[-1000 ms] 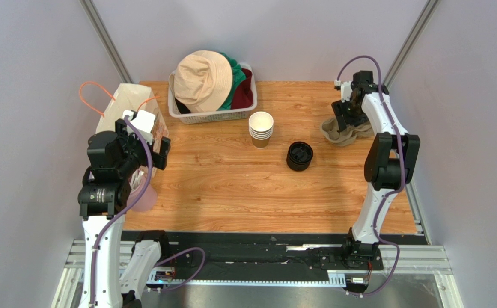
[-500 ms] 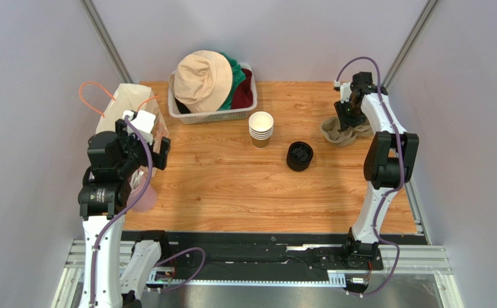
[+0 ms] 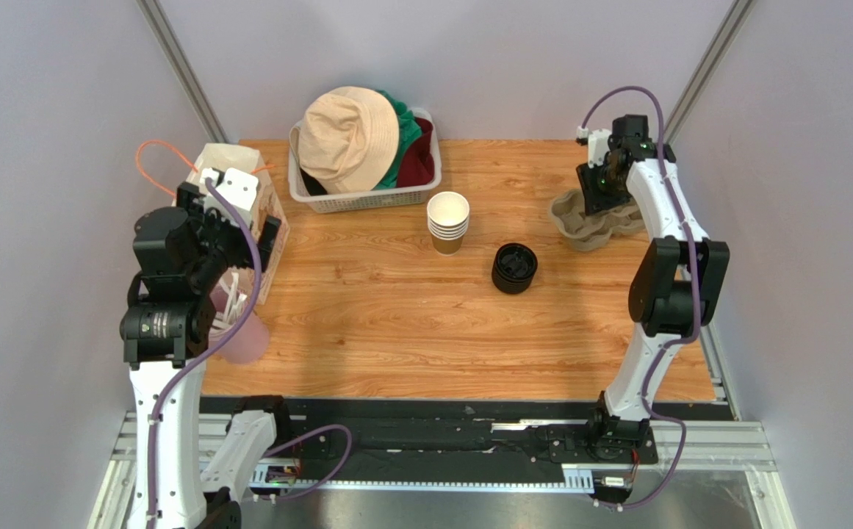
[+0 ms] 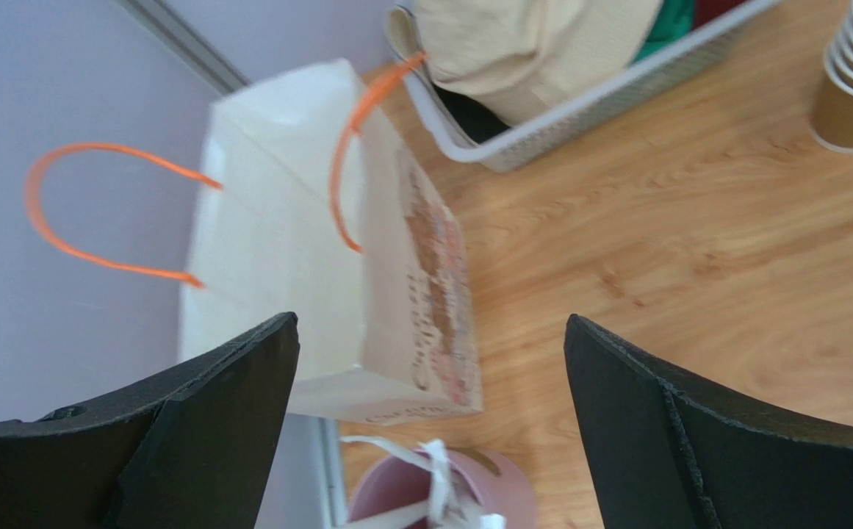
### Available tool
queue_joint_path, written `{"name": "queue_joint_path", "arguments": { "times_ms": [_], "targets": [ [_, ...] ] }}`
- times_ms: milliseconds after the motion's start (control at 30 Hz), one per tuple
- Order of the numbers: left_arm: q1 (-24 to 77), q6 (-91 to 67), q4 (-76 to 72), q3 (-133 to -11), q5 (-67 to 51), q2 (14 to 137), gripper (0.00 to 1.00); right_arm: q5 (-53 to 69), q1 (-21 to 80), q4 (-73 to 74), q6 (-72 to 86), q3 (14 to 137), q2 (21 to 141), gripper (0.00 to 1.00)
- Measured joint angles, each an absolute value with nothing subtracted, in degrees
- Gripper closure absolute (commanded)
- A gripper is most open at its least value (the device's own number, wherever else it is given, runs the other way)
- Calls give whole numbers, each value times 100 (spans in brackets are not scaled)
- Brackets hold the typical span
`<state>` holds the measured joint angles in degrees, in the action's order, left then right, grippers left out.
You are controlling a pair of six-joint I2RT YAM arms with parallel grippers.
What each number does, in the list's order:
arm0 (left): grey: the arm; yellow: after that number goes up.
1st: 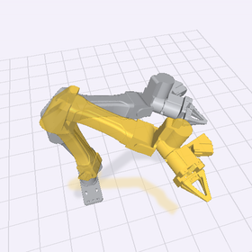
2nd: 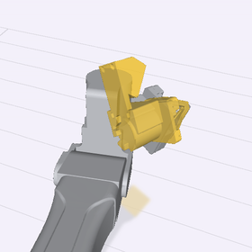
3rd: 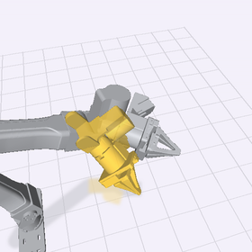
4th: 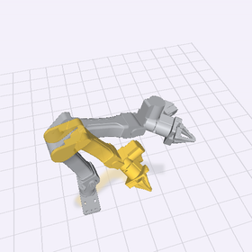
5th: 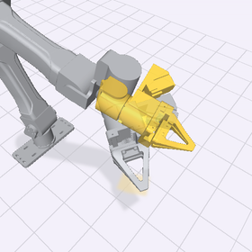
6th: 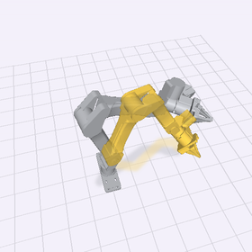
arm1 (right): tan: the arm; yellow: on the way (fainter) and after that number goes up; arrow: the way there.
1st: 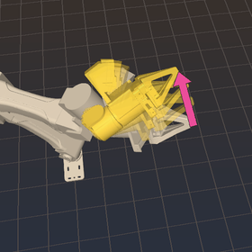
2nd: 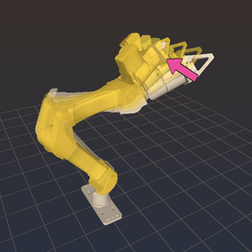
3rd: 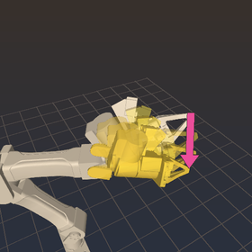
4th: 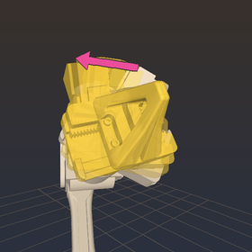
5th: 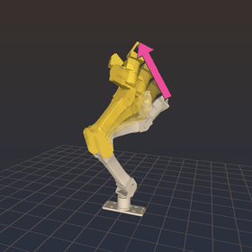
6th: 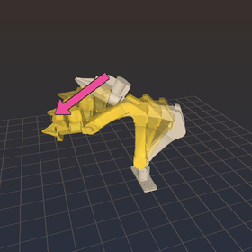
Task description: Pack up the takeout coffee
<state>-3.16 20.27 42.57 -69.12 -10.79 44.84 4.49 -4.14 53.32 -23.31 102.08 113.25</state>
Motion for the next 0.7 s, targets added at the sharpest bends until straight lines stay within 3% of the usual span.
{"name": "queue_joint_path", "arguments": {
  "times_ms": [267, 467, 567, 700],
  "targets": [
    [-316, 2816, 4171, -8230, -148, 5308, 1, 904, -386, 5321, -2211, 10204, 10438, 69],
    [-316, 3127, 3966, -8340, 36, 6029, 4, 1144, -290, 5323, -2145, 10204, 10180, 69],
    [-316, 3286, 3859, -8318, 10, 6512, 10, 1225, -248, 5325, -2121, 10202, 10169, 69],
    [-316, 3376, 3728, -8337, 12, 7052, 28, 1295, -220, 5325, -2104, 10191, 10147, 69]
  ]
}}
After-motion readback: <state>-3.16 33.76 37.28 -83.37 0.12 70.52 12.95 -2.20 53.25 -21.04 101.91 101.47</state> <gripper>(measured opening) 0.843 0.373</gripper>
